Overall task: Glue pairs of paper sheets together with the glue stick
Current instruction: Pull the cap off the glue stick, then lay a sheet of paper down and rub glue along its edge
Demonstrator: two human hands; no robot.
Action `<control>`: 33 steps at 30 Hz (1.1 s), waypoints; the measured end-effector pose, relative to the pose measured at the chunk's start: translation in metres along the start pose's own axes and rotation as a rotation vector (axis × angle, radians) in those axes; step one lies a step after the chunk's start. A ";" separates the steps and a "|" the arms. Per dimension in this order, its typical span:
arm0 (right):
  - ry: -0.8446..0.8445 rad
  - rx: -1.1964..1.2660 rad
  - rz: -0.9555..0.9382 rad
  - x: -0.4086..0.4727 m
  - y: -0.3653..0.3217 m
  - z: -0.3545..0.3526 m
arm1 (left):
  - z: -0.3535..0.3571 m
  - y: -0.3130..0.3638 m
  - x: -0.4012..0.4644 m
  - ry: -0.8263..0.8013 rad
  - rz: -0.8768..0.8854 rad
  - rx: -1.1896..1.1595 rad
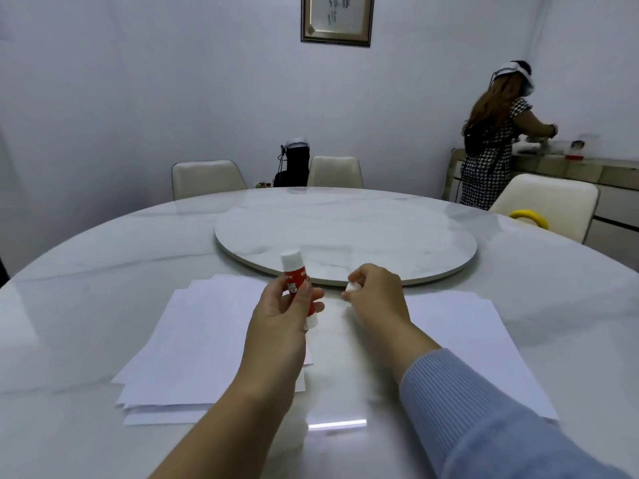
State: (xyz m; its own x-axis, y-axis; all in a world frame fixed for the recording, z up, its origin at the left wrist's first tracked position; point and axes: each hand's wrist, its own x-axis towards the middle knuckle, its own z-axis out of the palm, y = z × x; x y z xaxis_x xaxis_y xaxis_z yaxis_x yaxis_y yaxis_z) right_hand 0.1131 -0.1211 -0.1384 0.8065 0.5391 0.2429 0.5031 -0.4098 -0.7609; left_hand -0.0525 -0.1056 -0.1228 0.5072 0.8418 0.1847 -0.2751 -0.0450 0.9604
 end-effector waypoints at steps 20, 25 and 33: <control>0.415 -0.506 -0.829 -0.123 -0.013 -0.039 | -0.006 0.010 -0.007 -0.037 -0.122 -0.209; 0.003 -0.235 -0.492 -0.129 -0.018 -0.037 | -0.010 0.013 -0.010 -0.113 -0.079 -0.152; -0.939 1.400 0.397 -0.121 -0.015 -0.048 | -0.013 0.028 -0.012 -0.302 -0.052 -0.257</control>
State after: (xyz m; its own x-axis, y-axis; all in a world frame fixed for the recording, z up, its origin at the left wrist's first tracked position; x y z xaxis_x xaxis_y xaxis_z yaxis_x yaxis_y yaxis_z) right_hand 0.0226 -0.2156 -0.1272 0.1070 0.9900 -0.0915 -0.7049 0.0106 -0.7092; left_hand -0.0764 -0.1099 -0.1010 0.7325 0.6419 0.2268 -0.4184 0.1616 0.8938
